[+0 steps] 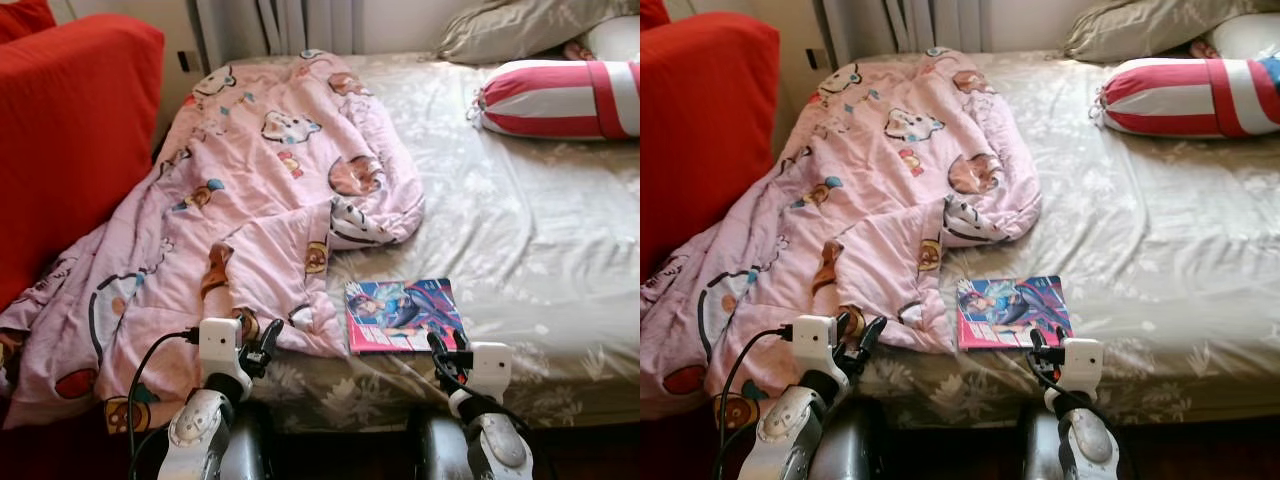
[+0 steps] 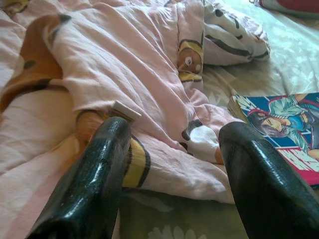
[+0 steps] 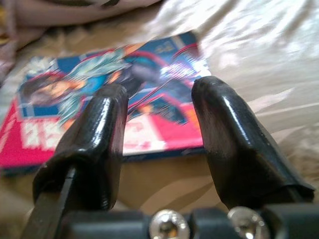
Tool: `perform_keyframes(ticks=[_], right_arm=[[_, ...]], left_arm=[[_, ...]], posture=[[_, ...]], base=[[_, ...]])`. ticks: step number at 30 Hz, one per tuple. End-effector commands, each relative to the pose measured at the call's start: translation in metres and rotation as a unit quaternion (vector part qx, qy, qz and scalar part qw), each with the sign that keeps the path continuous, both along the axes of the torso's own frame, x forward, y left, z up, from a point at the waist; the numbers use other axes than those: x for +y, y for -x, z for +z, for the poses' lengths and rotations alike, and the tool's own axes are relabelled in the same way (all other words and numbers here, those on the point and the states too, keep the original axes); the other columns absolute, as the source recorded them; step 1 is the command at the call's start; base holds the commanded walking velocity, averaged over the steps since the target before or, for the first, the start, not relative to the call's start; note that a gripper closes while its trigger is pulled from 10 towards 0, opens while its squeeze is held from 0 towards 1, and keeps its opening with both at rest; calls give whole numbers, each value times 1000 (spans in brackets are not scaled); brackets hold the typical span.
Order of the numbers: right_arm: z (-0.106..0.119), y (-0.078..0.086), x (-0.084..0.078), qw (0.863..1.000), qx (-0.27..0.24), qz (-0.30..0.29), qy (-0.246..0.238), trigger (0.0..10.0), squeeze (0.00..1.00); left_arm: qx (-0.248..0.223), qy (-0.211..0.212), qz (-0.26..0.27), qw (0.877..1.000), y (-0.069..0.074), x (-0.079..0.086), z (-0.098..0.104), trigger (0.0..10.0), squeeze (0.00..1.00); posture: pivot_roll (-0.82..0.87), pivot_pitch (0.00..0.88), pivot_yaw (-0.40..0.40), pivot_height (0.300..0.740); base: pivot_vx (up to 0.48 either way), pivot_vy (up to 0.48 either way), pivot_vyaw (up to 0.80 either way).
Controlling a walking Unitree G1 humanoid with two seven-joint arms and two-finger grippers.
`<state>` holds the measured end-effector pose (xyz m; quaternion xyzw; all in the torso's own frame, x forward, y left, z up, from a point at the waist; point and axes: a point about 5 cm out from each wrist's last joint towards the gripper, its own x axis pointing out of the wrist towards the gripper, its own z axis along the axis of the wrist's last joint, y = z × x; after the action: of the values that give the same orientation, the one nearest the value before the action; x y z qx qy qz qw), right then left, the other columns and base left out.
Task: Clean up the room
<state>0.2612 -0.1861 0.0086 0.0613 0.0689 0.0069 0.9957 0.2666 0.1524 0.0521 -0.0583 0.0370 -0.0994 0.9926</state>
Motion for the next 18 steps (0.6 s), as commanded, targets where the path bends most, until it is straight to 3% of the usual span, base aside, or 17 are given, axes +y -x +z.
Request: perform_keyframes(ticks=[1, 8, 13, 14, 15, 16, 18], right_arm=[[6, -7, -6, 1000, -6, -20, -6, 10000, 1000], [11, -21, -18, 998, 7, -64, -27, 10000, 1000], [10, -25, -14, 997, 15, -67, -43, 10000, 1000], [10, -26, -12, 996, 19, -66, -50, 10000, 902], [9, -26, -12, 996, 22, -66, -52, 10000, 902], [9, -27, -12, 996, 26, -69, -54, 10000, 0], [9, -29, -14, 995, 28, -79, -60, 10000, 0]], left_arm=[[-2, -4, 2, 1000, 1, 2, 2, 10000, 0], [-2, -7, 1, 1000, 2, 4, 3, 10000, 0], [-1, -12, 2, 1000, 4, 8, 3, 10000, 0], [-1, -14, 2, 1000, 5, 9, 4, 10000, 0], [-1, -15, 2, 1000, 5, 10, 4, 10000, 0], [-1, -16, 2, 1000, 5, 11, 4, 10000, 0], [0, -19, 2, 1000, 5, 13, 5, 10000, 0]], posture=[[56, 110, 46, 552], [73, 121, 59, 552], [94, 126, 69, 552], [99, 128, 75, 552], [99, 128, 75, 552], [105, 127, 80, 552], [110, 127, 85, 552]], base=[[0, 0, 0], [0, 0, 0], [0, 0, 0], [0, 0, 0], [0, 0, 0], [0, 0, 0], [0, 0, 0]])
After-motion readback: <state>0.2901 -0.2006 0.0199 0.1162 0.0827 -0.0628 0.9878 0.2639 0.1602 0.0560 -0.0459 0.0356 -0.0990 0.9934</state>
